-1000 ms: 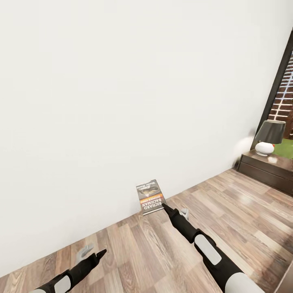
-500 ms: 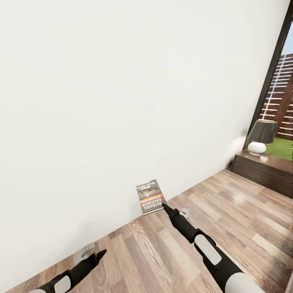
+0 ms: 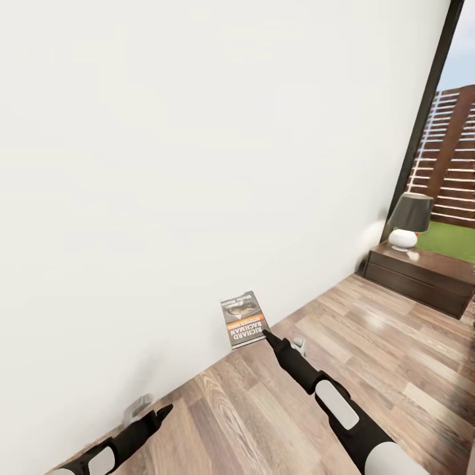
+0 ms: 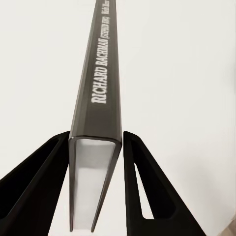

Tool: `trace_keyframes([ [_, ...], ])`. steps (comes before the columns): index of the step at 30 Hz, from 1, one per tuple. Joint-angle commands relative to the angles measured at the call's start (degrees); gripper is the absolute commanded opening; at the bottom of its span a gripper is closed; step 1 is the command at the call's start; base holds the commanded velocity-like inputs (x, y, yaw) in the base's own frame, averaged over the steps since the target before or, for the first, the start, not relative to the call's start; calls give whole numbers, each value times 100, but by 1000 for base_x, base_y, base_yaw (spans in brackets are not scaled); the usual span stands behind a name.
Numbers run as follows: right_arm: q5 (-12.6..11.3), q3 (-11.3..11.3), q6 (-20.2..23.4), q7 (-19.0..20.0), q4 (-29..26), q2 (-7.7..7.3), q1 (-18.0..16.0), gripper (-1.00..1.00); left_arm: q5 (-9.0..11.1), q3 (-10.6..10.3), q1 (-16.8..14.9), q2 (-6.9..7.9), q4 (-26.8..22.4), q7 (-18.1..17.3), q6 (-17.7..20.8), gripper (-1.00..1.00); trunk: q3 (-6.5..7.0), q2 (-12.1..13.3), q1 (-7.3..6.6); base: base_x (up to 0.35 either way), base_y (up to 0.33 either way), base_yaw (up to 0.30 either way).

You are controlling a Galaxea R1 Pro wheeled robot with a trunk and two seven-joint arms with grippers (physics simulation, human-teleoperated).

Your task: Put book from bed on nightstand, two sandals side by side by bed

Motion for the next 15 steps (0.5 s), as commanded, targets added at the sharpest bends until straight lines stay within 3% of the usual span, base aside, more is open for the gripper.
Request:
trace_keyframes([
  [1,-72,19,27,7,-1,-5,-6,-100,-36,45,-4,0,7,-21,-10,100,-6,-3,1,191,0,-117],
  [15,-72,18,27,12,-1,-5,-6,-100,-43,45,-4,-2,5,-21,-10,100,-6,-3,1,185,0,-116],
])
